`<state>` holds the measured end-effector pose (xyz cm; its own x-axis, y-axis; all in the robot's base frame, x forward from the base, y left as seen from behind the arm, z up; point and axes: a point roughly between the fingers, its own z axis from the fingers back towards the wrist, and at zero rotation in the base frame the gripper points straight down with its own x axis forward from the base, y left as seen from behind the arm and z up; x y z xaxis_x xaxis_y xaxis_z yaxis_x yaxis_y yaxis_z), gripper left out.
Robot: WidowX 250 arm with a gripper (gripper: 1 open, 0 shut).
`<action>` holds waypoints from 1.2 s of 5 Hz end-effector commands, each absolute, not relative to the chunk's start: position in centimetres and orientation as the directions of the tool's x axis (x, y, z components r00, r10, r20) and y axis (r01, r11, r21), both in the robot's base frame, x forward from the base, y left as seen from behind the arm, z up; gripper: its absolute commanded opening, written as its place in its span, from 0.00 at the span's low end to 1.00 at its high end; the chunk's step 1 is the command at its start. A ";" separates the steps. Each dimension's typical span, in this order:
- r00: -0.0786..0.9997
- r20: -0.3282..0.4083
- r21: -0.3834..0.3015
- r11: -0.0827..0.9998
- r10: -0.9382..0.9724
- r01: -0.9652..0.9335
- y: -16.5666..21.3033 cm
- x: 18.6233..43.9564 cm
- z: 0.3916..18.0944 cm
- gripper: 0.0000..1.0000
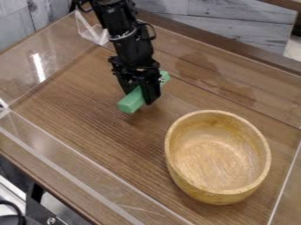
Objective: Remove the green block from inside the brown bowl and put it on the table
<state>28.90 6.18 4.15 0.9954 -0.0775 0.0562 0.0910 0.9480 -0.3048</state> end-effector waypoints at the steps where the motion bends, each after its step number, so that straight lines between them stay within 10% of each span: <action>1: 0.993 0.099 -0.286 0.954 -0.066 0.092 7.0 29.9 5.5 0.00; 6: 0.997 0.064 -0.311 0.948 -0.052 0.070 7.3 30.0 5.5 0.00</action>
<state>29.07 6.64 4.26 0.9981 -0.0605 0.0152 0.0621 0.9409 -0.3330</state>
